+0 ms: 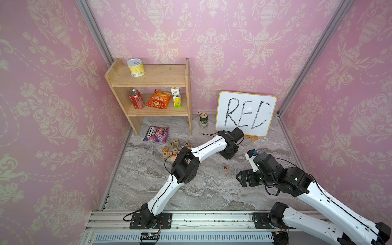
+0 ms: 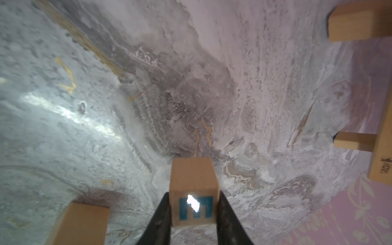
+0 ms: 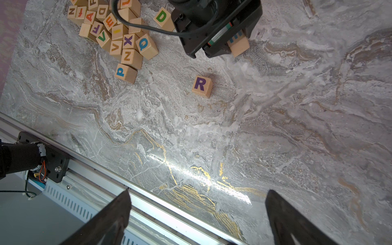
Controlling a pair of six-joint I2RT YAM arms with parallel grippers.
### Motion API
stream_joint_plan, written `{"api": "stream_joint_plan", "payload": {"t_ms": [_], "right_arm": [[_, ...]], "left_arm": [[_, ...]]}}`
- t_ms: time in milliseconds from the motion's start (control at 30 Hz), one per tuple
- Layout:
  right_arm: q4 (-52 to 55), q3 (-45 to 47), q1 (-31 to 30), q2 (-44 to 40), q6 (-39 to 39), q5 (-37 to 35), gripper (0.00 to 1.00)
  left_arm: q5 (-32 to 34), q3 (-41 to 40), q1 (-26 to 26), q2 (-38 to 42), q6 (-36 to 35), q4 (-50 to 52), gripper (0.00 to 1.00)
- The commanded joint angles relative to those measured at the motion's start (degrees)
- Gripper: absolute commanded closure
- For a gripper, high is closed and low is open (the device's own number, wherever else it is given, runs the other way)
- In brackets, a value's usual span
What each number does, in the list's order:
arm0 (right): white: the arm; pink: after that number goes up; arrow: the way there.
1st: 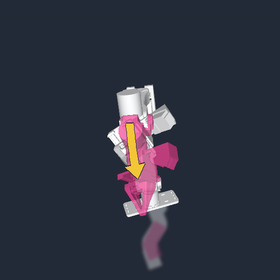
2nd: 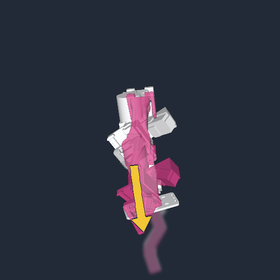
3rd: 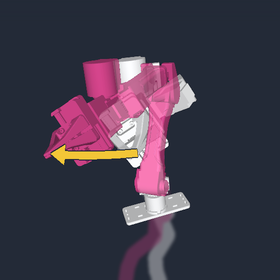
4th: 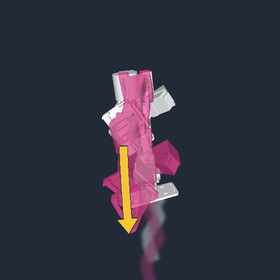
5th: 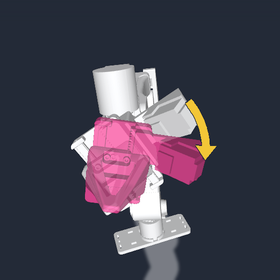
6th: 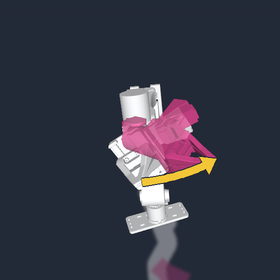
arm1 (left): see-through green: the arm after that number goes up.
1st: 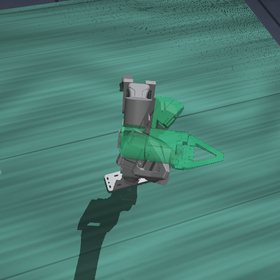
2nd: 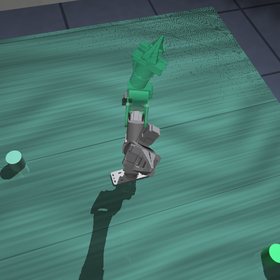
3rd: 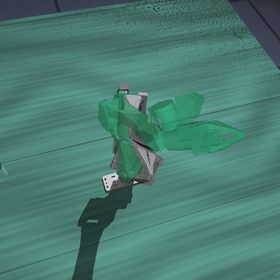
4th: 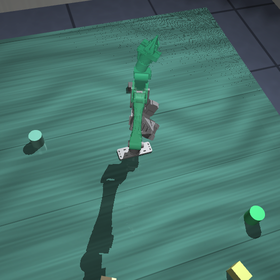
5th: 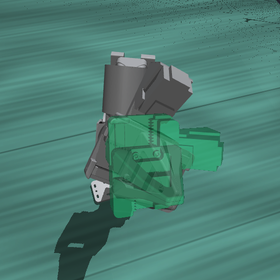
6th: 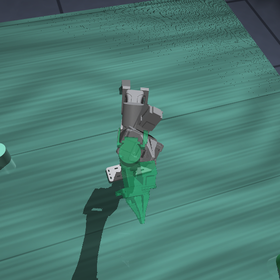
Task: Assemble the uppercase word "red" with letter blocks
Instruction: Place the letter block at the center of the board.
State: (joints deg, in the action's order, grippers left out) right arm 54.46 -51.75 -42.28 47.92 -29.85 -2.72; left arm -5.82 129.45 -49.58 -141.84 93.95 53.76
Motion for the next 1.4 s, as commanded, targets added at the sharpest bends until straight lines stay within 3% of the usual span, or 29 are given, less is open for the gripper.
{"api": "stream_joint_plan", "payload": {"t_ms": [0, 200, 367, 733, 1067, 1167, 1367], "right_arm": [[0.95, 0.02, 0.64, 0.44, -0.22, 1.09, 0.0], [0.75, 0.05, 1.61, 0.8, 0.05, 1.76, 0.0], [0.46, 0.07, 2.12, 1.01, 0.12, 2.02, 0.0], [-1.87, -0.38, 2.65, 3.25, -0.2, 2.86, 0.0], [-4.85, -1.59, 3.15, 7.94, -2.6, 2.48, 0.0], [-5.81, -2.04, 3.18, 9.52, -3.68, 1.8, 0.0], [-8.72, -1.97, 3.53, 11.94, -6.48, 0.54, 0.0]], "left_arm": [[-1.5, 3.49, -0.94, -2.46, -1.55, 3.94, 0.79], [-2.72, 4.85, -1.57, -3.77, -2.34, 4.14, 0.72], [-2.64, 6.44, -1.57, -3.79, -4.86, 3.6, 0.37], [0.19, 8.11, -0.95, -0.96, -10.91, 5.79, 0.01], [5.46, 4.91, 1.11, 5.77, -19.87, 8.15, 0.01], [6.06, -2.48, 2.19, 10.69, -21.19, 5.33, 0.01], [5.16, -24.68, 5.13, 23.42, -19.87, -7.5, 0.01]]}}
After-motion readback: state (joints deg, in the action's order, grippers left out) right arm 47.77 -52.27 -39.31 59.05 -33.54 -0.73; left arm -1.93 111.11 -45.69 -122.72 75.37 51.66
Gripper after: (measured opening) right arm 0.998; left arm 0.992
